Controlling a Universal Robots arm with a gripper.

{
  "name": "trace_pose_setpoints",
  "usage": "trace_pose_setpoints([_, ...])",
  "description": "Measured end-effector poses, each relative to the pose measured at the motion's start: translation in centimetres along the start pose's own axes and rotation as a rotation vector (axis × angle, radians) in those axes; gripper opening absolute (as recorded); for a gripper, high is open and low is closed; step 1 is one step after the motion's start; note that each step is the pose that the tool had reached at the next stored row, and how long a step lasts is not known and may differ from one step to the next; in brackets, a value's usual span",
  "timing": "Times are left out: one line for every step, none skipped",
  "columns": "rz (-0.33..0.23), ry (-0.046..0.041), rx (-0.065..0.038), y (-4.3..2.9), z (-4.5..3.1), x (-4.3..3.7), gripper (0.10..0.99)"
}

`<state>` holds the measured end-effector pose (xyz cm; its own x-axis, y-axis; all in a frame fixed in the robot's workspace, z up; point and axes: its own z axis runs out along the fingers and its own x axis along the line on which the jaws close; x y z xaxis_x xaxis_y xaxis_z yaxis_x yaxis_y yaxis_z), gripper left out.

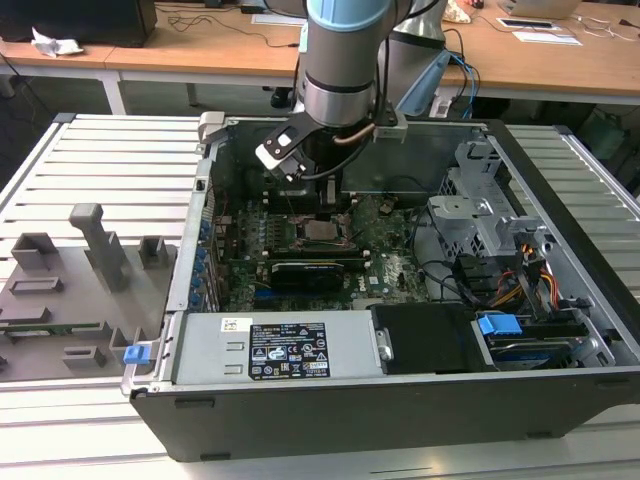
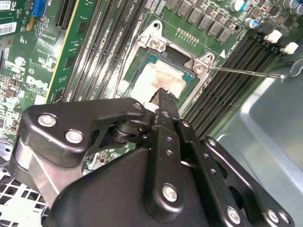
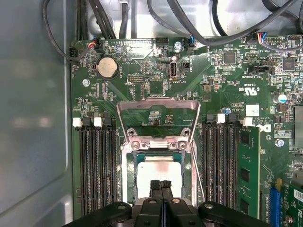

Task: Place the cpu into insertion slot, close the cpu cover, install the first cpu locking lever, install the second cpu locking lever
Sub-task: 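Close the cpu cover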

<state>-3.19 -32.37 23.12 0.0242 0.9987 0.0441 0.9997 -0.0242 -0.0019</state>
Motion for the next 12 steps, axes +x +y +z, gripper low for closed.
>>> trace_pose_setpoints([0.000,-0.0001,0.000,0.00,-0.03,0.00,0.106])
trace_pose_setpoints([0.000,-0.0002,0.000,0.00,-0.07,0.00,0.106])
trace_pose_setpoints([0.000,-0.0001,0.000,0.00,-0.13,0.00,0.106])
trace_pose_setpoints([0.000,0.0000,0.000,0.00,-0.16,0.01,0.106])
trace_pose_setpoints([0.000,0.0000,0.000,0.00,-0.22,0.01,0.106])
trace_pose_setpoints([0.000,0.0000,0.000,0.00,-0.25,0.01,0.106])
trace_pose_setpoints([0.000,0.0000,0.000,0.00,-0.32,0.02,0.106])
trace_pose_setpoints([0.000,0.0000,0.000,0.00,-0.44,0.02,0.106])
trace_pose_setpoints([0.000,0.0000,0.000,0.00,-0.52,0.02,0.106])
trace_pose_setpoints([0.000,0.0001,0.000,0.00,-0.57,0.03,0.106])
trace_pose_setpoints([0.000,0.0001,0.000,0.00,-0.71,0.03,0.106])
trace_pose_setpoints([0.000,0.0000,0.000,0.00,-0.78,0.03,0.106])
